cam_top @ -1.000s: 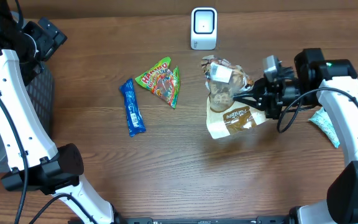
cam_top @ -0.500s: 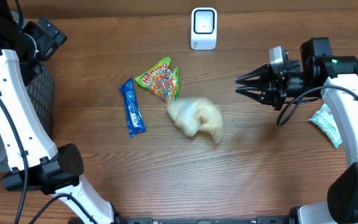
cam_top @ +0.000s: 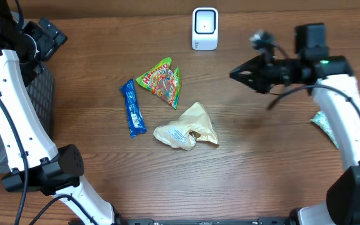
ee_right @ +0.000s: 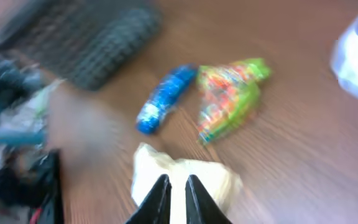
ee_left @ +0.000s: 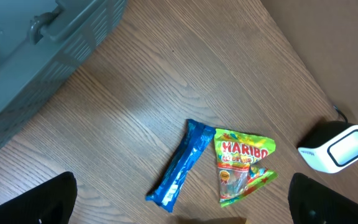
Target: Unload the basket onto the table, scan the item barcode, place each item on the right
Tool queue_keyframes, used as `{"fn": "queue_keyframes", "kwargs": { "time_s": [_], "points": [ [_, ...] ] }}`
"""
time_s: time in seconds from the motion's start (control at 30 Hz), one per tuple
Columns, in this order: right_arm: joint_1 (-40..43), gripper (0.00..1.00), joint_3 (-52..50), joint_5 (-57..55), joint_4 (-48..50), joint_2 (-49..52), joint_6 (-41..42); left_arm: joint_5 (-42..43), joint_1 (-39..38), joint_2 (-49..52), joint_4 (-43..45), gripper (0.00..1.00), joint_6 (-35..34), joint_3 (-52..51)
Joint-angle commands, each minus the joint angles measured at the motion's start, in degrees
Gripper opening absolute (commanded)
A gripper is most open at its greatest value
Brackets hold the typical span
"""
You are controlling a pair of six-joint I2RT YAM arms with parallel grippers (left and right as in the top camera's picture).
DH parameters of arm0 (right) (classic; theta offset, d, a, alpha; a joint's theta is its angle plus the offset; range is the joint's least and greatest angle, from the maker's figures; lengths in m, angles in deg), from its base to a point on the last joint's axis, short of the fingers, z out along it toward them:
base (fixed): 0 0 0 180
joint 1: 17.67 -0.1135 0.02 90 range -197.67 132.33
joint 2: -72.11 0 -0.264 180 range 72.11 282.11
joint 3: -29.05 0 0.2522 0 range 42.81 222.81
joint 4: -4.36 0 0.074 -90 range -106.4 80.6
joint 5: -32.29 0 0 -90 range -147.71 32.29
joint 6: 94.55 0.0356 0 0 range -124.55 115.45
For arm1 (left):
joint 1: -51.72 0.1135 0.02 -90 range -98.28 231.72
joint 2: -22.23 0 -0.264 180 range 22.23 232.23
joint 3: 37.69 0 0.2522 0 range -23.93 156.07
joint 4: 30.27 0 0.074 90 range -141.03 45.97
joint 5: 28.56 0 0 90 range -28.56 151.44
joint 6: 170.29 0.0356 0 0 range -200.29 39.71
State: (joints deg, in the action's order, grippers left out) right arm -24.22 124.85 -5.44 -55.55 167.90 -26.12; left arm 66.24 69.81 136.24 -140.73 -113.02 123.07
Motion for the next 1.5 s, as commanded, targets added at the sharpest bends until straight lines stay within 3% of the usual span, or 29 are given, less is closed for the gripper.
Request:
{"fn": "queue_keyframes", "kwargs": {
  "time_s": [0.0, 0.03, 0.07, 0.1, 0.3, 0.33, 0.37, 0.47, 0.53, 0.6, 0.73, 0.9, 0.97, 1.1, 1.17, 1.2, 1.33, 1.47],
  "points": [
    [-8.87, 0.11, 1.07, -31.65, 0.57, -0.63, 35.45, 0.31, -0.22, -1.62, -0.09, 1.0, -0.5, 0.57],
    [-11.34, 0.12, 1.07, -34.93, 0.46, -0.63, 37.13, 0.33, -0.22, -1.62, -0.09, 1.0, -0.5, 0.57],
    [-13.66, 0.18, 1.07, -37.42, 0.52, -0.63, 38.14, 0.33, -0.22, -1.62, -0.09, 1.0, -0.5, 0.57],
    [-17.94, 1.0, 1.07, -38.99, 1.33, -0.63, 38.1, 0.33, -0.22, -1.62, -0.09, 1.0, -0.5, 0.57],
    [-28.22, 1.0, 0.87, -34.38, 5.46, -0.61, 38.1, 0.31, -0.22, -1.62, -0.09, 1.0, -0.5, 0.57],
    [-28.89, 0.93, 0.63, -34.4, 6.03, -0.5, 38.14, 0.33, -0.22, -1.62, -0.09, 1.0, -0.5, 0.57],
    [-29.94, 0.81, 0.24, -35.15, 6.78, -0.15, 40.22, 0.33, -0.22, -1.62, -0.09, 1.0, -0.5, 0.57],
    [-31.21, 0.76, -0.42, -43.12, 5.09, 1.92, 62.47, 0.33, -0.22, -1.62, -0.09, 1.0, -0.5, 0.57],
    [-32.13, 0.77, -0.7, -45.62, 3.5, 5.2, 74.38, 0.33, -0.22, -1.62, -0.09, 1.0, -0.5, 0.57],
    [-32.76, 0.79, -0.7, -45.11, 3.1, 7.96, 77.44, 0.33, -0.22, -1.62, -0.09, 1.0, -0.5, 0.57],
    [-33.03, 0.86, -0.7, -41.62, 2.29, 12.52, 79.25, 0.33, -0.22, -1.62, -0.09, 1.0, -0.5, 0.57],
    [-32.87, 0.86, -0.7, -37.86, -0.92, 16.26, 79.84, 0.33, -0.22, -1.62, -0.09, 1.0, -0.5, 0.57],
    [-32.22, 0.86, 0.15, -37.81, -1.16, 15.76, 77.24, 0.33, -0.22, -1.62, -0.09, 1.0, -0.5, 0.57],
    [-30.82, 0.85, 10.36, -37.57, -9.07, 14.45, 63.36, 0.33, -0.22, -1.62, -0.09, 1.0, -0.5, 0.57],
    [-31.58, 0.86, 17.0, -37.18, -16.06, 14.34, 50.66, 0.33, -0.22, -1.62, -0.09, 1.0, -0.5, 0.57],
    [-33.07, 0.86, 19.39, -37.2, -21.2, 14.36, 37.05, 0.33, -0.22, -1.62, -0.09, 1.0, -0.5, 0.57],
    [-36.02, 0.88, 16.26, -37.66, -26.88, 14.64, 15.69, 0.33, -0.22, -1.62, -0.09, 1.0, -0.5, 0.57],
    [-37.73, 0.86, 8.41, -38.73, -24.7, 14.64, 6.95, 0.33, -0.22, -1.62, -0.09, 1.0, -0.5, 0.57]
  ]
}}
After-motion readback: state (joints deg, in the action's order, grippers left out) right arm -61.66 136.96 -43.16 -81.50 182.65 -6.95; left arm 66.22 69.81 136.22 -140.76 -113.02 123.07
